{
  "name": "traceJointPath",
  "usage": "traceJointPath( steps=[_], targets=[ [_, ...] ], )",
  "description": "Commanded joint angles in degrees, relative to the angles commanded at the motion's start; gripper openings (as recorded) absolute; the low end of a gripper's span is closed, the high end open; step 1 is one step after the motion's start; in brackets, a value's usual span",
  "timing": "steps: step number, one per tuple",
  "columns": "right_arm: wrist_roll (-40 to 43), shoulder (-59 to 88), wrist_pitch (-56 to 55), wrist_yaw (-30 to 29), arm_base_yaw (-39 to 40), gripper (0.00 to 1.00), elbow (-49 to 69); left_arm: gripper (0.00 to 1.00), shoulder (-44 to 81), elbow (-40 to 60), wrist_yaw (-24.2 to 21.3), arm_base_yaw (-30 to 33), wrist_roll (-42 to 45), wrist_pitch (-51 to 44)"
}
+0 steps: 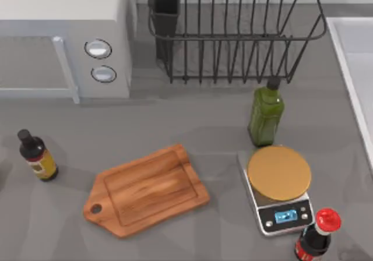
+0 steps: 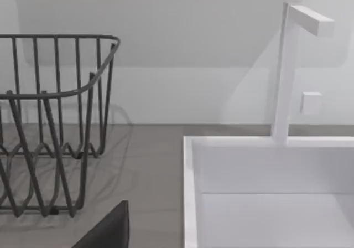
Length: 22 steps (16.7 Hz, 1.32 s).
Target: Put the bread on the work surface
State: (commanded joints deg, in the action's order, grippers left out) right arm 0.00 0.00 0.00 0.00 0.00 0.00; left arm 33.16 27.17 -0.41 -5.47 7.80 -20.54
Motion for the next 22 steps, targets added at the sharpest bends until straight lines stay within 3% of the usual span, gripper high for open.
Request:
traceJointPath(
  steps=[7,11,15,22],
  targets=[
    [0.0,0.0,0.0,0.0,0.0,1.00,0.0,1.00,43.7,29.1,0.6,-6.0,7.3,-21.7],
    [0.0,0.0,0.0,0.0,0.0,1.00,0.0,1.00,61.6,40.5,0.7,-8.6,11.1,-32.1],
    [0.0,0.0,0.0,0.0,0.0,1.00,0.0,1.00,70.3,46.2,0.4,-9.6,13.5,-38.5],
    [0.0,0.0,0.0,0.0,0.0,1.00,0.0,1.00,71.0,46.5,0.4,-9.5,13.7,-39.0]
  ],
)
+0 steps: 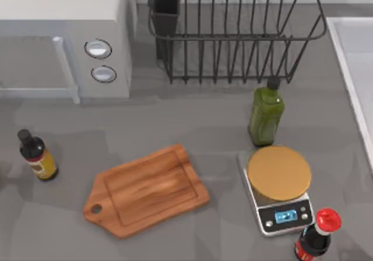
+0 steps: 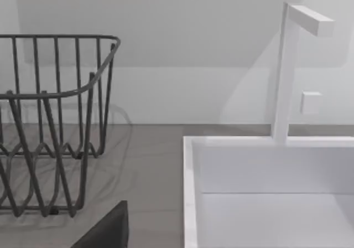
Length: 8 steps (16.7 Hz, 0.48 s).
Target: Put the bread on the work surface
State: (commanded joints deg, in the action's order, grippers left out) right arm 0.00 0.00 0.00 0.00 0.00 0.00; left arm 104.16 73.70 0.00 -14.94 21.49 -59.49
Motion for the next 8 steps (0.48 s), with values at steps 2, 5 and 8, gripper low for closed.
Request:
traceJointPath(
  steps=[2,5,8],
  targets=[
    [0.0,0.0,0.0,0.0,0.0,1.00,0.0,1.00,-0.1,-0.9,0.0,-0.5,0.3,0.7],
    [0.0,0.0,0.0,0.0,0.0,1.00,0.0,1.00,0.8,-3.7,0.0,-1.3,1.1,4.3],
    [0.0,0.0,0.0,0.0,0.0,1.00,0.0,1.00,3.4,-6.8,0.0,-1.4,1.1,9.9]
  ],
)
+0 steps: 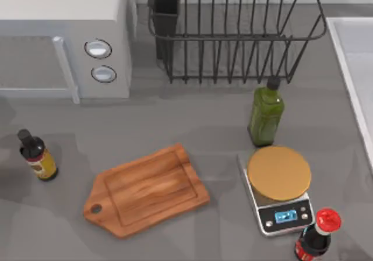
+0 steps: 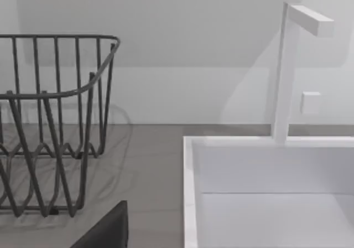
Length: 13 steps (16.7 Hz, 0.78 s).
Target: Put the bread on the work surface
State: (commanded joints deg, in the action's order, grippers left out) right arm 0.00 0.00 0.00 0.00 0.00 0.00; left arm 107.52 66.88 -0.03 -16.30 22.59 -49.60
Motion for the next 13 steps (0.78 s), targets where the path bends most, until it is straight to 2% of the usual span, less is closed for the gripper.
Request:
traceJointPath(
  steps=[3,8,13],
  targets=[
    [0.0,0.0,0.0,0.0,0.0,1.00,0.0,1.00,2.7,-1.8,0.0,0.8,-0.7,4.5],
    [0.0,0.0,0.0,0.0,0.0,1.00,0.0,1.00,3.1,-1.9,0.0,1.0,-0.9,5.2],
    [0.0,0.0,0.0,0.0,0.0,1.00,0.0,0.62,3.1,-1.9,0.0,1.0,-0.9,5.2]
  ],
)
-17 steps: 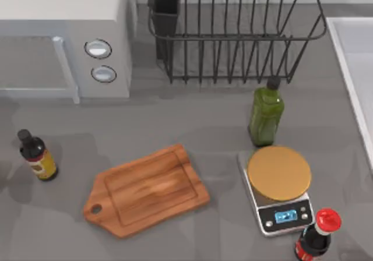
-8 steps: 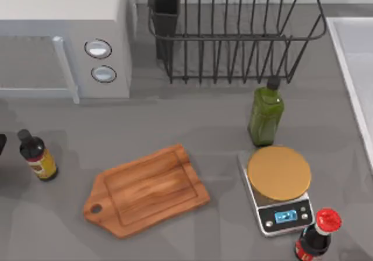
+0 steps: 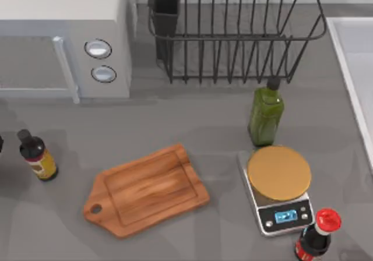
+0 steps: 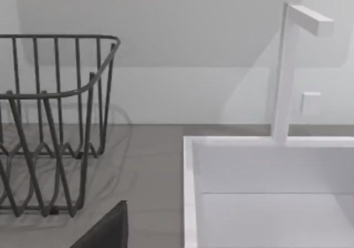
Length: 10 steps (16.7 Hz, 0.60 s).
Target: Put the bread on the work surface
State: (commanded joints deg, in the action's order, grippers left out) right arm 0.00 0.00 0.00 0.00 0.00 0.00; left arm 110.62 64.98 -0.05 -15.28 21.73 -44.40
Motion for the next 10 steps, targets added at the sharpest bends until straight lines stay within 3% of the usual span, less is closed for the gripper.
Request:
traceJointPath(
  steps=[8,10],
  targets=[
    [0.0,0.0,0.0,0.0,0.0,1.00,0.0,0.02,0.0,0.0,0.0,0.0,0.0,0.0],
    [0.0,0.0,0.0,0.0,0.0,1.00,0.0,0.00,0.0,0.0,0.0,0.0,0.0,0.0]
  ],
)
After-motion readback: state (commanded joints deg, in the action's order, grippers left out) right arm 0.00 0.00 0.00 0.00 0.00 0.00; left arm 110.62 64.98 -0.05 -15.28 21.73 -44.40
